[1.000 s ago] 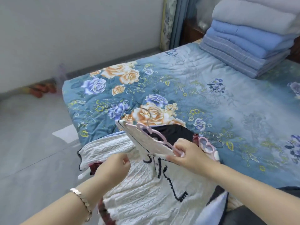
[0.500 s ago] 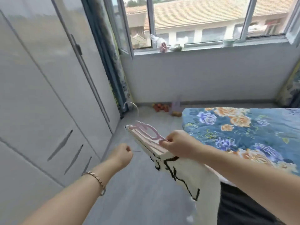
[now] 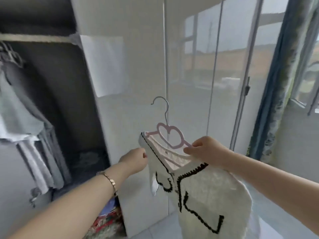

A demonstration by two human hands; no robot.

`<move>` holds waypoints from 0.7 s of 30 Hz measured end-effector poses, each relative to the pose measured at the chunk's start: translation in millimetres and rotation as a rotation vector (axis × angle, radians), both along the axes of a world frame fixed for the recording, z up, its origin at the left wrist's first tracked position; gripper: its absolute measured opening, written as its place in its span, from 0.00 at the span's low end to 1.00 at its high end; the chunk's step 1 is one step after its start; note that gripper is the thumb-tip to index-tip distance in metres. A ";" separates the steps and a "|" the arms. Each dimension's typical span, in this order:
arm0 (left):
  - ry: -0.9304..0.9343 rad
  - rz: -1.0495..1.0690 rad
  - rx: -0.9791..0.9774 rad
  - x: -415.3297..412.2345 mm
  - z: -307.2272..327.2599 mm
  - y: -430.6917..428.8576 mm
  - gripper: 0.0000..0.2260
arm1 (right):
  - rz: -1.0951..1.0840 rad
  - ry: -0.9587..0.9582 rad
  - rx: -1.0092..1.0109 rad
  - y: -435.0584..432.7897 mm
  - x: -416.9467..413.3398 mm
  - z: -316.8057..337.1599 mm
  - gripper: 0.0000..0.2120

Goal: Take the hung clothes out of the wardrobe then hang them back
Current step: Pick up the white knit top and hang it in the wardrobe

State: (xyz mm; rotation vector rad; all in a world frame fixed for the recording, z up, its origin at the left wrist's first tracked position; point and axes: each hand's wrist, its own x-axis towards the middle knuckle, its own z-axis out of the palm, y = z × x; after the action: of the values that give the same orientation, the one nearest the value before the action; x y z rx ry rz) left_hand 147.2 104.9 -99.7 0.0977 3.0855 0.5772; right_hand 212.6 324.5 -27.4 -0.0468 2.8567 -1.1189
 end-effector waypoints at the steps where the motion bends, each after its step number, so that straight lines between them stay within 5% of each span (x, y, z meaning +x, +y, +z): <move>1: 0.001 0.059 0.016 2.4 6.3 -18.4 0.06 | 0.050 0.021 -0.004 -14.9 -9.3 6.5 0.23; 12: 0.112 0.556 0.104 -2.7 57.4 -192.4 0.13 | 0.329 0.061 -0.133 -218.0 -112.7 30.3 0.17; 21: 0.230 0.568 0.076 -69.4 136.1 -315.1 0.09 | 0.318 0.183 -0.171 -381.6 -209.8 97.0 0.15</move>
State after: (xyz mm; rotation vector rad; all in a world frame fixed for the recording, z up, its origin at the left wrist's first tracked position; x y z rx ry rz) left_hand 77.8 -210.3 36.4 -0.7879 3.2986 0.7325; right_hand 2.9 -57.0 69.6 -0.6189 2.7559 -1.3413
